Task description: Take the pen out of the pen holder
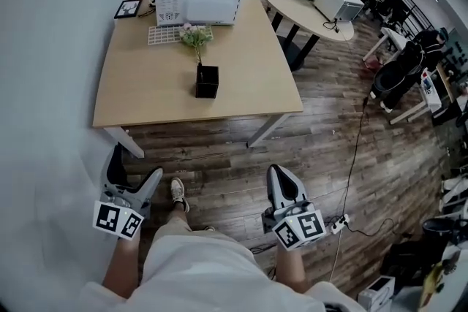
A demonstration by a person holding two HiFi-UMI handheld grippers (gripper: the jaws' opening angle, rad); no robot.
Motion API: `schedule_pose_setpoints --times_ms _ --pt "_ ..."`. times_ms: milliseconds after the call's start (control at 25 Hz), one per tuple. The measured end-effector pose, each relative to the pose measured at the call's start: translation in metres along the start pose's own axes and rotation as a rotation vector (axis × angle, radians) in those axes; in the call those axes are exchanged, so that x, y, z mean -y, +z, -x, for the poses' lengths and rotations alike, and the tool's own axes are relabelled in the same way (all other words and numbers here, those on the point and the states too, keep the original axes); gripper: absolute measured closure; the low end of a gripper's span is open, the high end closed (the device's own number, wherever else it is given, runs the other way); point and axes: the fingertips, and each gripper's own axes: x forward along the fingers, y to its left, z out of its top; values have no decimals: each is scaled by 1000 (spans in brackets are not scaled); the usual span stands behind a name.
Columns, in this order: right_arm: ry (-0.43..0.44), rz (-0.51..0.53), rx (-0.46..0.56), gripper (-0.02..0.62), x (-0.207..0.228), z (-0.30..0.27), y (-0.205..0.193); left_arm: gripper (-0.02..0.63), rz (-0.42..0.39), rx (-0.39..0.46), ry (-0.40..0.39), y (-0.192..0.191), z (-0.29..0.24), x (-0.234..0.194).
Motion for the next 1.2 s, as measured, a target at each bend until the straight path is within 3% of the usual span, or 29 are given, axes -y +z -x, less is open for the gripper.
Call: schedule_pose_setpoints --times_ms 280,440,640,920,1200 --pt "-34 35 4 594 17 -111 27 107 -61 39 -32 21 -98 -74" --pt "-36 71 -9 594 8 -180 44 107 -23 50 -71 24 -148 -117" --pt "-81 79 -36 594 8 -232 46 107 26 2 -147 0 -199 -154" --pt "-183 64 -83 595 33 -245 40 107 70 -42 -269 -23 -248 -142" --pt "-138 59 -96 595 48 -272 37 107 60 -85 -308 -37 -279 -129"
